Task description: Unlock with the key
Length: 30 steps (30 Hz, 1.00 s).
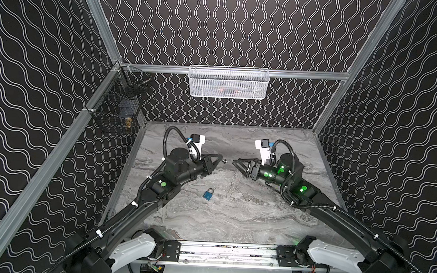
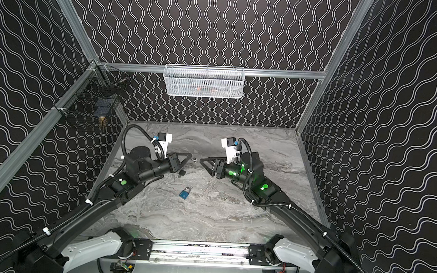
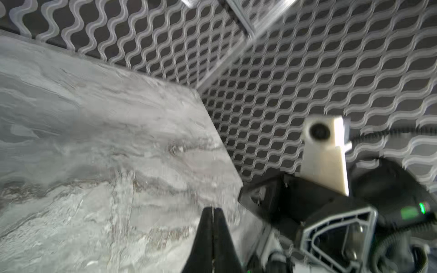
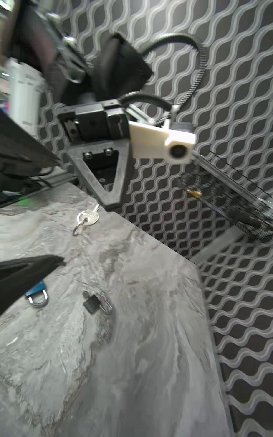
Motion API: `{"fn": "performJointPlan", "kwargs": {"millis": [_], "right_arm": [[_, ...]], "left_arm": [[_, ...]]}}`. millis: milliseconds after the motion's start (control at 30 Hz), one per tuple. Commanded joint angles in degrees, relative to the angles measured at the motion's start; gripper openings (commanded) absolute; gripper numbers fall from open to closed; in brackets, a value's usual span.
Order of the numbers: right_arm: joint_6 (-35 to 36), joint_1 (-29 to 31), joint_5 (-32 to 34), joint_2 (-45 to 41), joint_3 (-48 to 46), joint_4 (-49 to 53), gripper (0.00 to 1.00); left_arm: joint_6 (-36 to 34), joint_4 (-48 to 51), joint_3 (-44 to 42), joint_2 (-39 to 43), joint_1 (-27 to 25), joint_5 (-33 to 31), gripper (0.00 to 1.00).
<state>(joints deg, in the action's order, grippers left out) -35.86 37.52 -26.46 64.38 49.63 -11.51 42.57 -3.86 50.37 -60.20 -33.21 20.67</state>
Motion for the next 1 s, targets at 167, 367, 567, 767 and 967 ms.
{"fn": "performJointPlan", "kwargs": {"millis": [167,367,567,767,967], "right_arm": [[2.59,-3.33,-16.19,4.44,0.81,-3.49,0.59],[1.6,-3.39,-20.57,6.77,0.73,-8.0,0.56],[0.58,-3.24,-23.26,8.64,0.9,-10.67,0.48],[-0.18,-3.26,-25.77,9.49,0.08,-13.13,0.38],[-0.13,-3.3,-27.13,10.25,0.39,-13.45,0.32]], "left_arm": [[-10.06,5.51,2.94,-1.36,0.17,7.94,0.0],[-11.22,5.62,3.38,-1.89,0.18,9.31,0.0],[-11.84,6.18,4.12,-2.61,0.29,9.67,0.0],[-12.61,6.83,5.07,-2.99,0.25,9.59,0.0],[-12.38,6.32,5.57,-3.5,0.26,10.23,0.0]]}}
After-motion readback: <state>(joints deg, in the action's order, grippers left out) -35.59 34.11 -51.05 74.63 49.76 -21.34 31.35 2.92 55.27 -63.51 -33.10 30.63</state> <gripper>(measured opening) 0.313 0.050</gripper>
